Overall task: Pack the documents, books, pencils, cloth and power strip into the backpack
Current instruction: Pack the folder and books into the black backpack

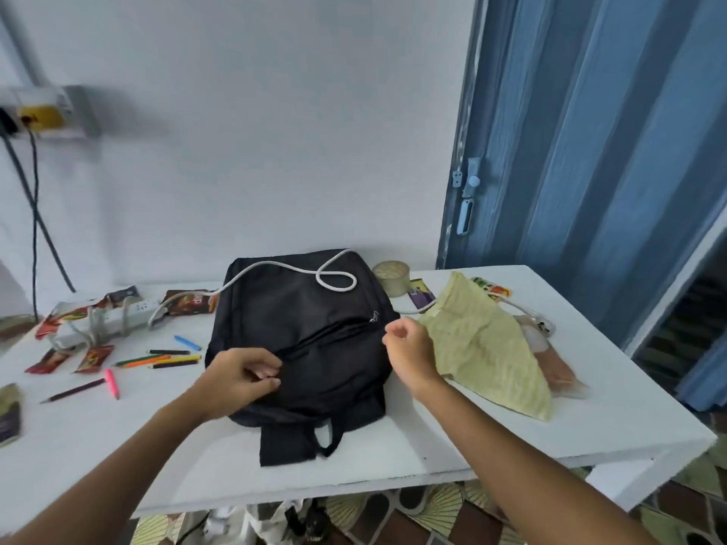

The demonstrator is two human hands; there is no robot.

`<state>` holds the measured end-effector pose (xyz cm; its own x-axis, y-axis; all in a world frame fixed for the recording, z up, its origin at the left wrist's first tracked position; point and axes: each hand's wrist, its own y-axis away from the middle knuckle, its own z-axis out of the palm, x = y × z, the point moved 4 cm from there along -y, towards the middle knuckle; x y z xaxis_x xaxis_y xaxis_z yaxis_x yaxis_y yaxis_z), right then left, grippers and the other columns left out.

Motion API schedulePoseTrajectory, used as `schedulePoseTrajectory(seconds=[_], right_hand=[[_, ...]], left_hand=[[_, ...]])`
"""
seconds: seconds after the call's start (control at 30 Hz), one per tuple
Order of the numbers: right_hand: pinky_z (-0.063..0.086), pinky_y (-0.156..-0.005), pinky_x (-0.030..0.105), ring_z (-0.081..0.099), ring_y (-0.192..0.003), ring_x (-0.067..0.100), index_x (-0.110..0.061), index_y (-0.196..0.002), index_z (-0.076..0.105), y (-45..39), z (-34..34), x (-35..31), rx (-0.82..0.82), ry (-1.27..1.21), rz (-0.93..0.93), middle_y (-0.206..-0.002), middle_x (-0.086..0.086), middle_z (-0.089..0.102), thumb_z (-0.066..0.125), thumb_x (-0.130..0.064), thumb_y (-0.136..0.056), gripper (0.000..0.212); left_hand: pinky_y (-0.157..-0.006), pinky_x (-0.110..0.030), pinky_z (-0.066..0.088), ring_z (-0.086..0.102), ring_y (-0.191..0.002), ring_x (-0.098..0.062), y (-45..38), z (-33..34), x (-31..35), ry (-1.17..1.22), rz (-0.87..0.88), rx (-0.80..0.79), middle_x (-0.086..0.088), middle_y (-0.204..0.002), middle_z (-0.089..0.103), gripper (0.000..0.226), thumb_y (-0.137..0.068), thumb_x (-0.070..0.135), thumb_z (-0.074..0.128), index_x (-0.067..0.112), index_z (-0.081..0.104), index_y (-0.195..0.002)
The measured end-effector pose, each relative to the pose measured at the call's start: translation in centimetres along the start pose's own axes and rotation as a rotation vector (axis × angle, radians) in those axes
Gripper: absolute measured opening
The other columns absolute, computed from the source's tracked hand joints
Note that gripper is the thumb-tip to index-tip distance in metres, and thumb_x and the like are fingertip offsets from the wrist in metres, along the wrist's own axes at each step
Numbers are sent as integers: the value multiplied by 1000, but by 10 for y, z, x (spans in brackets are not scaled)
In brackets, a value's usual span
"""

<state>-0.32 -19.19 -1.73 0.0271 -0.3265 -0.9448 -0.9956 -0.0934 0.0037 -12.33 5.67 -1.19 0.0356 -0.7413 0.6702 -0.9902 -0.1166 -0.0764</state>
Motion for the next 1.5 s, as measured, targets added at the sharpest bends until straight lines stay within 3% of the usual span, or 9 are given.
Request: schedulePoseTrajectory(seconds=[0.2,0.33,0.47,0.67,0.8,0.93,1.03,1.2,1.5], right_hand=[[48,-90,41,57,-106,29,-16,-114,60,-49,15,3,94,270,-80,-115,7,60,60,-20,-83,31],[41,-83,35,55,-95,26,-12,-114,54,-72,33,6,-23,133,106,-99,0,59,60,-32,-88,33],[51,-79,37,62,-92,29,-4,-109,58,-94,41,15,-111,-9,276,-105,13,65,72,-42,-78,51],[56,-82,42,71,-86,32,-5,-109,68,-98,52,21,-330,-176,467,-94,16,74,82,-30,-69,50],[55,-71,36,69,-79,30,1,-107,67,-100,56,-2,-332,-323,462,-96,20,72,71,-15,-81,31],[50,-40,20,62,-48,17,-9,-82,62,-108,50,-51,-375,-500,395,-52,4,65,52,-9,-92,14],[43,-36,14,53,-35,9,-10,-73,52,-128,44,-80,-326,-619,402,-46,2,54,45,-2,-91,21],[47,-41,14,56,-43,16,-4,-75,51,-149,46,-98,-303,-969,546,-72,7,48,41,6,-90,20],[46,-38,15,52,-72,13,-4,-80,52,-154,50,-100,-387,-913,541,-77,8,49,41,5,-89,17]], left_hand=[[-78,-25,41,58,-89,-16,-3,-37,-43,-3,-297,396,-2,-99,66,28,-80,11,72,12,67,-107],[-92,-41,50,59,-101,-24,-11,-34,-78,285,-481,324,-10,-116,60,44,-82,21,72,18,51,-120],[-79,-37,50,57,-102,-25,-29,-34,-86,614,-645,328,-11,-125,53,70,-83,33,71,16,32,-138],[-84,-38,55,65,-102,-27,-42,-29,-109,871,-795,136,-10,-117,66,69,-66,35,84,3,56,-120],[-86,-40,56,68,-98,-30,-56,-39,-100,1016,-759,99,-14,-106,72,40,-78,13,71,0,64,-115],[-68,-32,56,68,-63,-22,-77,-74,-76,1144,-634,213,-10,-71,71,22,-87,7,57,7,72,-70],[-70,-33,55,63,-71,-22,-95,-102,-61,1244,-553,276,-9,-77,63,14,-86,5,49,6,62,-80],[-41,-20,51,57,-43,-15,-109,-123,-52,1371,-590,418,-8,-60,54,26,-91,-5,33,1,51,-74],[-42,-22,52,55,-49,-16,-112,-124,-59,1370,-618,442,-8,-70,47,21,-88,-7,33,4,48,-78]])
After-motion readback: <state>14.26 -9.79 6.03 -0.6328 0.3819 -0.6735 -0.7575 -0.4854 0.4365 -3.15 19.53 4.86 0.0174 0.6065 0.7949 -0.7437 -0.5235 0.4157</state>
